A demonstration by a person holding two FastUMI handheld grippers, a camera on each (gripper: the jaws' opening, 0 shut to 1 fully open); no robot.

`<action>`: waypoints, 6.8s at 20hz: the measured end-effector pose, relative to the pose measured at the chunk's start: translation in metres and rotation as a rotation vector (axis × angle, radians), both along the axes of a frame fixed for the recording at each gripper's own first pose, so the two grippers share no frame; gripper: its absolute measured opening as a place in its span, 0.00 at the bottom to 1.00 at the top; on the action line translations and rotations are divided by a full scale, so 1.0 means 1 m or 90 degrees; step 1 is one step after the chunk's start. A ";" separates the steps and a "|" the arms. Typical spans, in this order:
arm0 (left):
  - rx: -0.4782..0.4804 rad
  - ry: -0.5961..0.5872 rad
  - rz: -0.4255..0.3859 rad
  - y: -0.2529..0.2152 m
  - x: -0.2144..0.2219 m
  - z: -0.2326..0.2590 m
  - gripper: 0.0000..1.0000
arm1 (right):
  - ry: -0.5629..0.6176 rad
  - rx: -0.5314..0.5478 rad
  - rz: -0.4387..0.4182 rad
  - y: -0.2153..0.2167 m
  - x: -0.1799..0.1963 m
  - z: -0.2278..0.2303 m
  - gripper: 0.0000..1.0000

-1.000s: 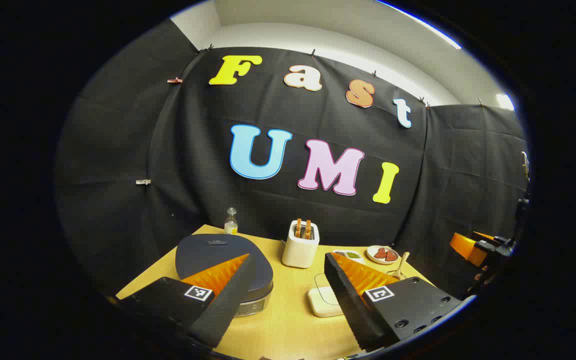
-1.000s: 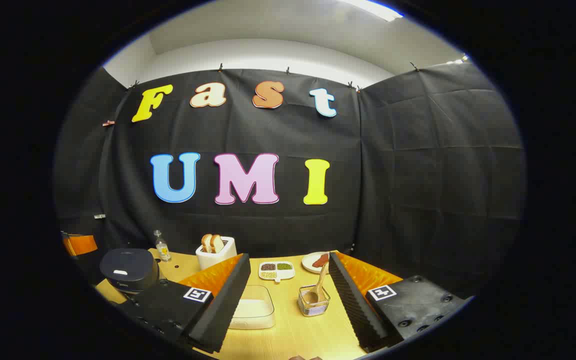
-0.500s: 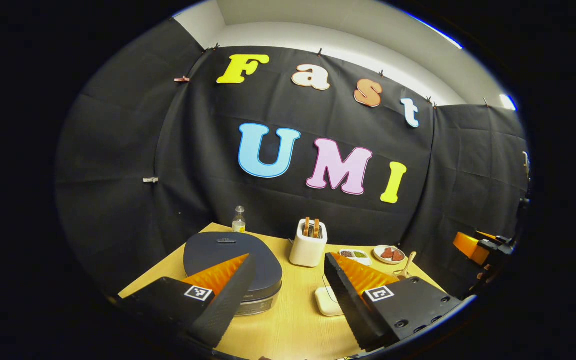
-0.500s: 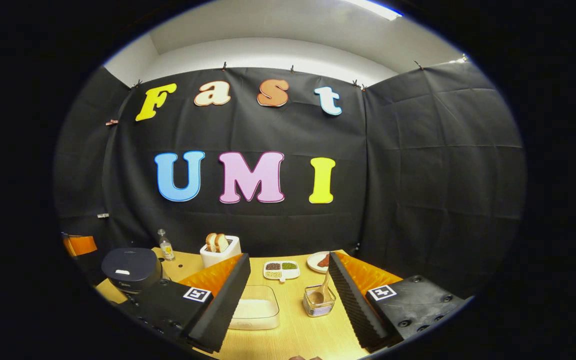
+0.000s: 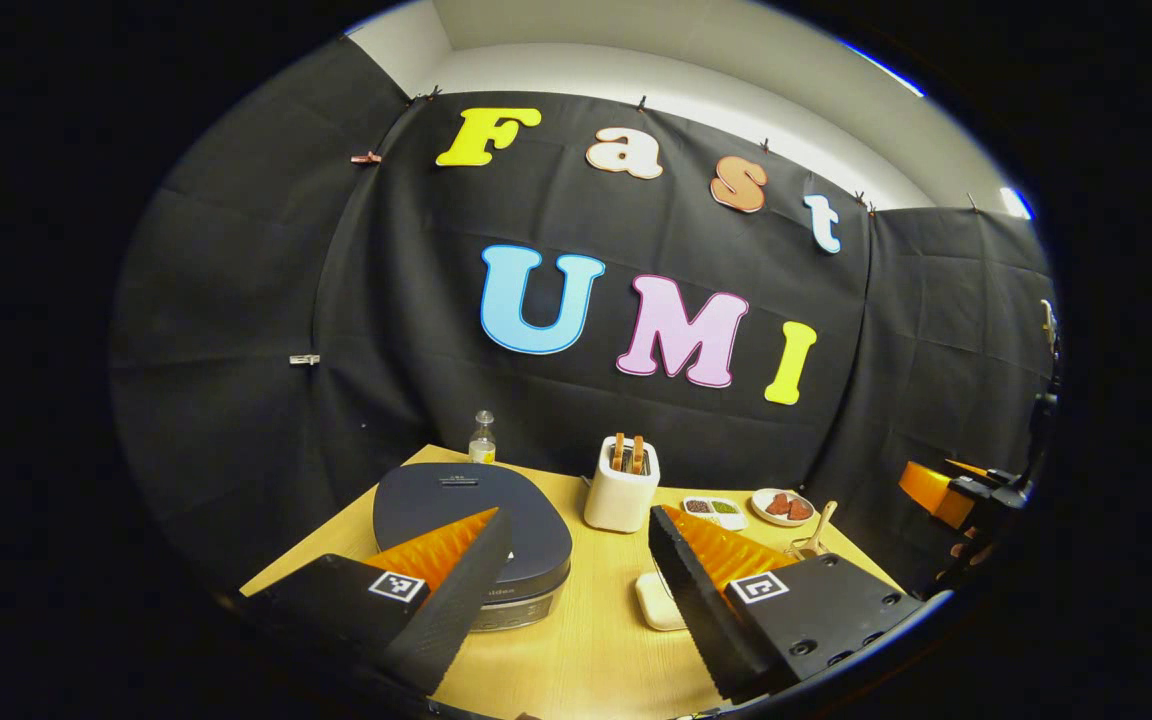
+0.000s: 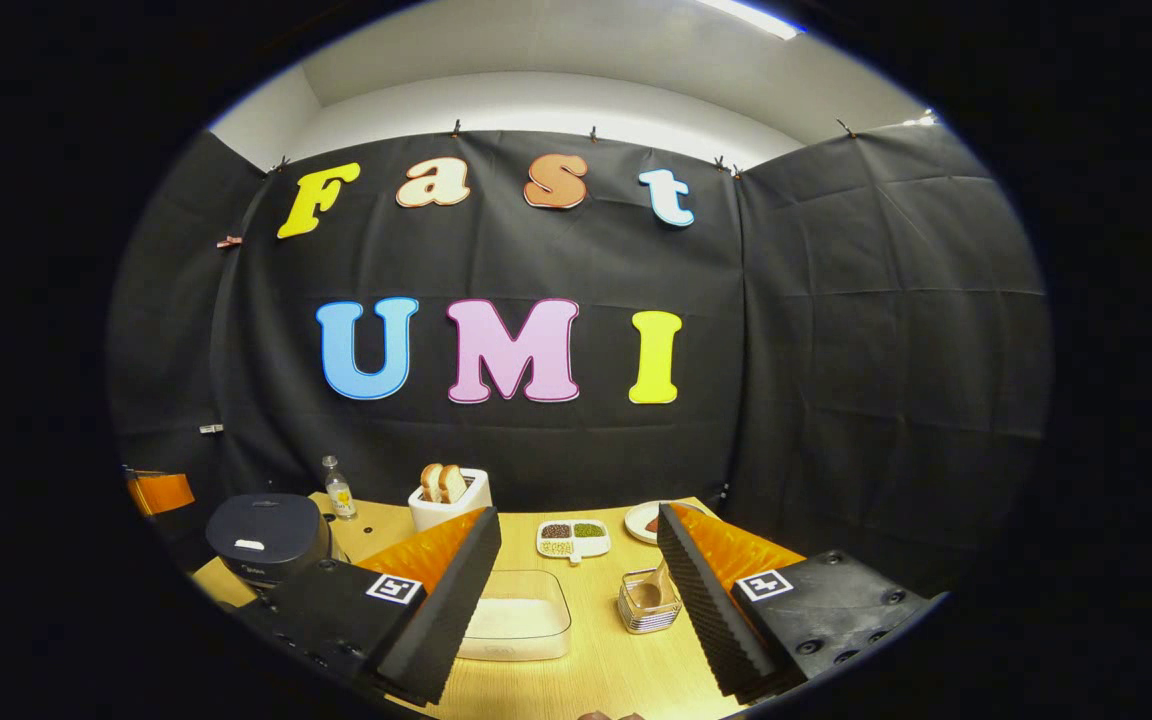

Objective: Close the left gripper, press the button to open the rice cooker; take a wooden spoon from the chopstick holder with the right hand, scoop a spoonful of rice and pour it into the rice cooker, then put the wooden spoon back into the chopstick holder.

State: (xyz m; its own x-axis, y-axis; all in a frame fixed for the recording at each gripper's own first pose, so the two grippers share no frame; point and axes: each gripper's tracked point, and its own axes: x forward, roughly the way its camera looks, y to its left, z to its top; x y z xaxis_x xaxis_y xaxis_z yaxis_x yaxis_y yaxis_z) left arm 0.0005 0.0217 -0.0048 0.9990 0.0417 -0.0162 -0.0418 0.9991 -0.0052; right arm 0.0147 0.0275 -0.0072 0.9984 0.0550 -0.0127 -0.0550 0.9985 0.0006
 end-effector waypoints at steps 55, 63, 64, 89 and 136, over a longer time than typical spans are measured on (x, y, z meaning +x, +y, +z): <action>-0.080 0.310 0.131 0.101 0.118 -0.118 0.06 | 0.117 -0.036 -0.043 -0.087 0.010 -0.058 0.98; 0.028 0.069 0.225 0.084 0.101 0.030 0.08 | 0.115 0.007 -0.038 -0.114 0.066 -0.054 0.98; 0.038 0.064 0.219 0.075 0.099 0.038 0.07 | 0.116 0.009 -0.037 -0.117 0.072 -0.056 0.98; -0.087 0.200 0.250 -0.048 0.023 -0.095 0.96 | 0.379 0.090 0.061 -0.124 0.237 -0.226 0.99; -0.093 0.275 0.141 0.054 -0.031 -0.158 0.96 | 0.231 -0.101 0.167 0.084 0.194 -0.212 0.09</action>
State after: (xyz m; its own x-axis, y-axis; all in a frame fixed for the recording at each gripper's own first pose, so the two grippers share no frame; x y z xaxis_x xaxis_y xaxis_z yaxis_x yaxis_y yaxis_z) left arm -0.0308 0.0755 -0.1625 0.8671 0.2188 -0.4474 -0.2820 0.9562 -0.0789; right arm 0.2085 0.1111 -0.2197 0.8806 0.2733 -0.3871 -0.3290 0.9405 -0.0844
